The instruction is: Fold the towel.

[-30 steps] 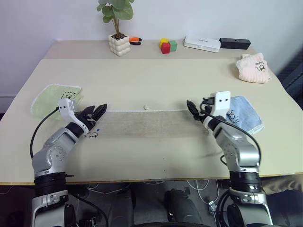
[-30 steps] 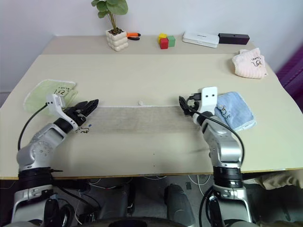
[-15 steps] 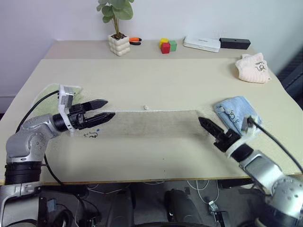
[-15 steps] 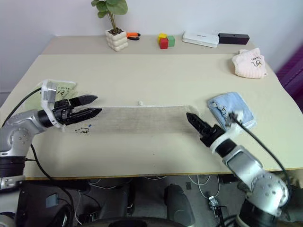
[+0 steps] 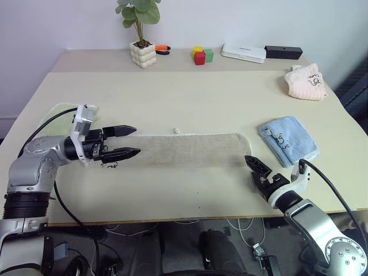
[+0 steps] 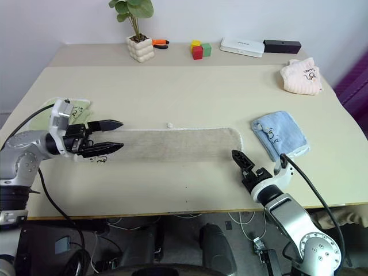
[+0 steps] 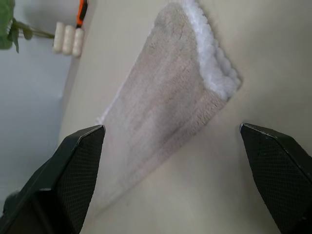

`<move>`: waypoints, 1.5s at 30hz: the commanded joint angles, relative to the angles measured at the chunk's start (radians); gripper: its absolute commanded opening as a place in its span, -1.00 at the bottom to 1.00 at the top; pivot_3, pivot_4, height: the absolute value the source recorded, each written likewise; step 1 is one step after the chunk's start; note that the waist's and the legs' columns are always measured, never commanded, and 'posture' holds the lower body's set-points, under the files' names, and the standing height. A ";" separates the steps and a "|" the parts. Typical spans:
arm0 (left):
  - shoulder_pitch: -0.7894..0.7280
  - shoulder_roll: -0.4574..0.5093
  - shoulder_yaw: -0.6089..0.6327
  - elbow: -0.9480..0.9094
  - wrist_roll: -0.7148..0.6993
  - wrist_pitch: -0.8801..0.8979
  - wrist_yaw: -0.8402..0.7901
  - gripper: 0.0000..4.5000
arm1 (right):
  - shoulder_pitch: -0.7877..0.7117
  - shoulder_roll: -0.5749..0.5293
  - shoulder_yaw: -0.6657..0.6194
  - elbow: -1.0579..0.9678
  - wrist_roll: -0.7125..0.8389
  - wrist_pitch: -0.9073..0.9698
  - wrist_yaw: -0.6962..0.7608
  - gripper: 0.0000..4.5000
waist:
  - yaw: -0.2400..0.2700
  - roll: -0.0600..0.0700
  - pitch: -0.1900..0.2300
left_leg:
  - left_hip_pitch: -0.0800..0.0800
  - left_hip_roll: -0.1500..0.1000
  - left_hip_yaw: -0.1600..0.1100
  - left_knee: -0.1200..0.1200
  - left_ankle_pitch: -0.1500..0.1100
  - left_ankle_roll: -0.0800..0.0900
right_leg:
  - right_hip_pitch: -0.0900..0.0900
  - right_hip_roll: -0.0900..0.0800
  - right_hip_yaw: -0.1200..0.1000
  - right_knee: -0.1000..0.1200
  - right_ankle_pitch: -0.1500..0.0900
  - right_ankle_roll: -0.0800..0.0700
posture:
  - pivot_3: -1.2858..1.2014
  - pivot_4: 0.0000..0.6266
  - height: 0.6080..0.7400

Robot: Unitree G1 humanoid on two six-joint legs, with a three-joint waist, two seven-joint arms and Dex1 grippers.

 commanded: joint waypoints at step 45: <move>0.089 0.028 0.133 -0.068 -0.066 -0.036 0.068 1.00 | -0.351 -0.343 0.423 -0.146 -0.557 0.026 0.422 -0.99 | 0.005 -0.002 -0.001 | -0.002 0.000 0.001 0.002 -0.001 0.002 | -0.001 0.000 0.000 -0.003 0.000 0.000 | 0.03 -0.52 1.00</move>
